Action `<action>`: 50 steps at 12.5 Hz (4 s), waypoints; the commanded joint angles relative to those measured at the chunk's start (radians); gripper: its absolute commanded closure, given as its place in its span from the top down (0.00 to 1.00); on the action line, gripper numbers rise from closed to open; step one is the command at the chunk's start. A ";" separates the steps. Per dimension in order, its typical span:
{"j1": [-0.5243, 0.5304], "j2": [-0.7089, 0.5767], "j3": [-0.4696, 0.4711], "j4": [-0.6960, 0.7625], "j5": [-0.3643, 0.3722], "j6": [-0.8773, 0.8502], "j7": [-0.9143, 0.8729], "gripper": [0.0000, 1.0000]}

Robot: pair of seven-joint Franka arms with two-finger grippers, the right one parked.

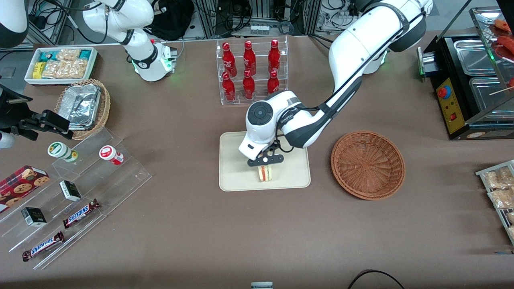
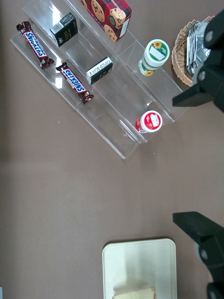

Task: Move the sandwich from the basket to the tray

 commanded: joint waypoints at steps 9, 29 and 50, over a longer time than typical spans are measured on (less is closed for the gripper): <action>-0.006 0.020 -0.005 0.039 -0.060 0.000 -0.008 1.00; 0.292 -0.383 -0.002 -0.033 -0.097 -0.463 0.185 1.00; 0.396 -0.870 0.483 -0.253 -0.402 -0.754 1.198 1.00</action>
